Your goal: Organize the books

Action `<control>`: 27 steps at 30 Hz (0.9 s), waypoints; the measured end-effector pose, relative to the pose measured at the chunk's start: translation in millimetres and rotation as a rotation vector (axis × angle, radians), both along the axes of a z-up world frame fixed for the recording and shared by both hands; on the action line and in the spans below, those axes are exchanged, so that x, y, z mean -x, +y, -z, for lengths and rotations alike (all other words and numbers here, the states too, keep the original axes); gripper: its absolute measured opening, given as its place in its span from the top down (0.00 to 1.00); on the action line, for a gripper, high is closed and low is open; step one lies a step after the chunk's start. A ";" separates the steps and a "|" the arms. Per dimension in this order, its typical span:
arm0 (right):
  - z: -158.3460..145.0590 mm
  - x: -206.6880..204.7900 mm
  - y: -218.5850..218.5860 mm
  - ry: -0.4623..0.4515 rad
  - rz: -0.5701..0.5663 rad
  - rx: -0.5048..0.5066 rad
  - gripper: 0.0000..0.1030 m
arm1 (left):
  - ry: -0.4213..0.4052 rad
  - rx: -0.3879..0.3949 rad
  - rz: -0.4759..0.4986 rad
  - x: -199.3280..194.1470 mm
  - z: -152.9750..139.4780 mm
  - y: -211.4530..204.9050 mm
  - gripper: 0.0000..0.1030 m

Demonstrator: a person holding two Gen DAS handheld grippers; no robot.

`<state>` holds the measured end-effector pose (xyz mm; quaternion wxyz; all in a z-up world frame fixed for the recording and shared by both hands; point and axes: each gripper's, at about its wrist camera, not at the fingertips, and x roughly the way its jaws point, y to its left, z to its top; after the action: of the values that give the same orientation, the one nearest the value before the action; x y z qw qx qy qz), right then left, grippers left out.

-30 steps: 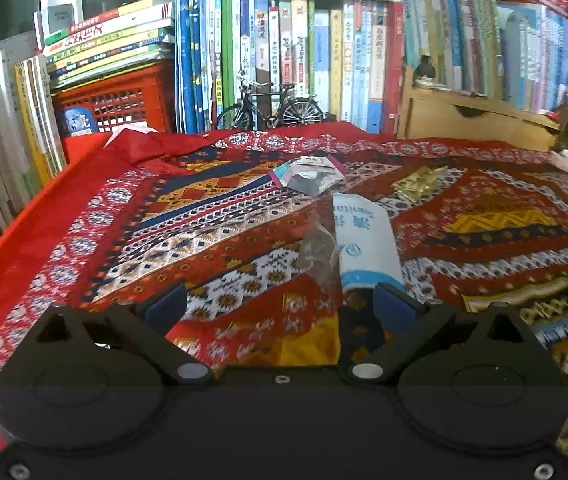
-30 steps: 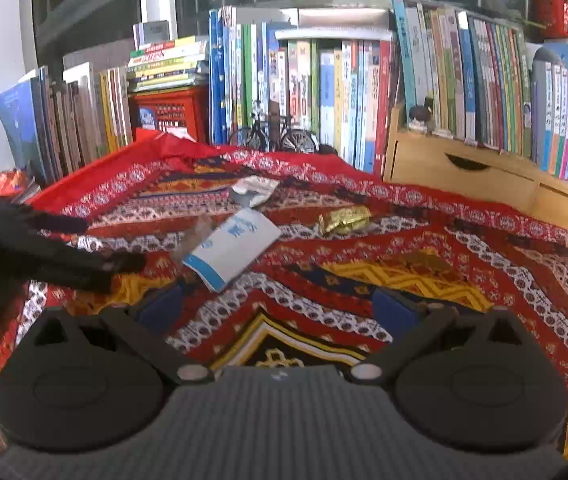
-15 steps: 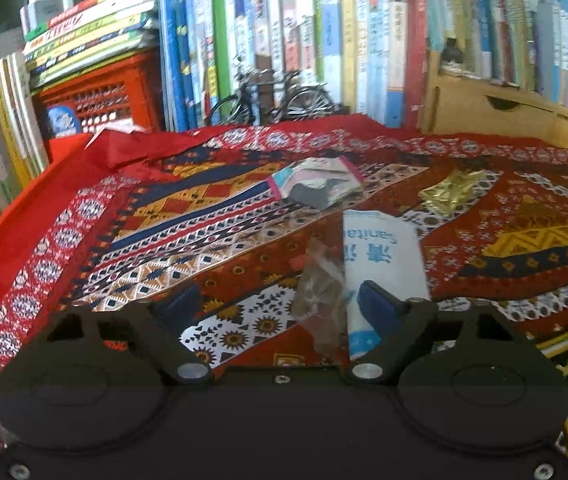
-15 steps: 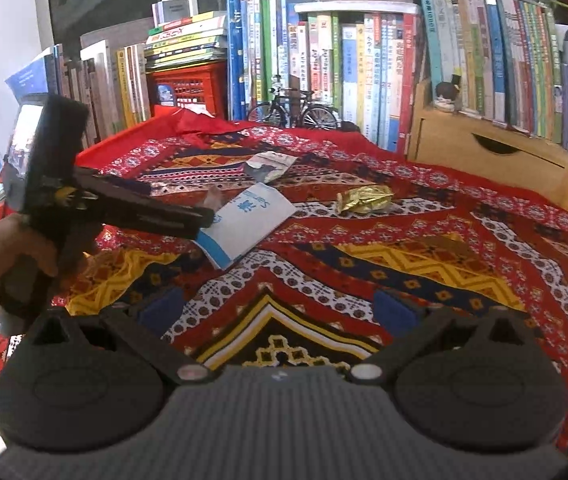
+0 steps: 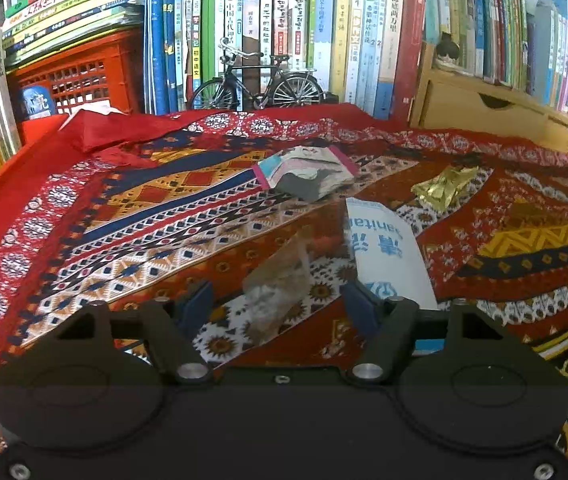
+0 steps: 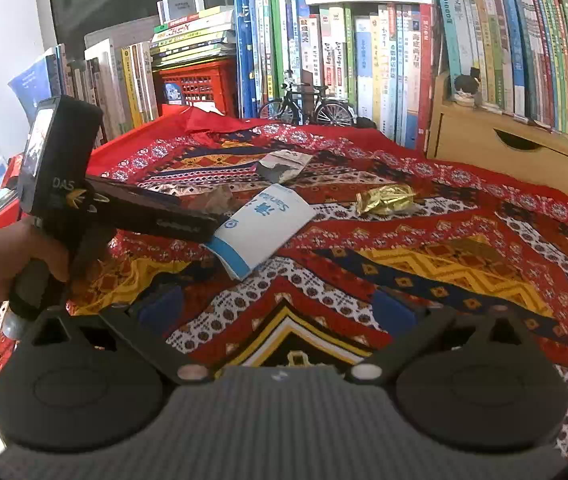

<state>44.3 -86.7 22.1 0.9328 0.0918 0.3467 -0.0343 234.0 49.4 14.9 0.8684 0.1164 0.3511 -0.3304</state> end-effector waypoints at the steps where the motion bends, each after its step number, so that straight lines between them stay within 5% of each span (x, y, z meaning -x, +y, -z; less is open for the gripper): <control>1: 0.2 -2.1 0.7 -0.005 -0.004 -0.001 0.00 | 0.004 0.014 -0.008 -1.9 0.5 0.3 0.46; 3: 1.0 -6.3 2.2 -0.014 -0.010 -0.003 0.00 | 0.012 0.035 -0.026 -5.2 1.5 1.8 0.69; 8: 4.8 -18.1 7.1 -0.014 0.014 0.000 0.00 | -0.010 0.029 -0.026 -8.5 2.1 7.9 0.83; 18: 7.5 -50.0 4.8 0.004 0.180 -0.155 0.00 | -0.016 0.060 -0.130 0.8 -18.5 55.5 0.84; 27: 30.6 -117.3 17.8 0.075 0.301 -0.107 0.07 | -0.039 0.019 -0.161 25.5 -35.3 100.3 0.83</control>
<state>161.7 -68.9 -8.5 0.8974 0.1909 0.3648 -0.1588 208.5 149.8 50.2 0.8998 0.0860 0.3394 -0.2602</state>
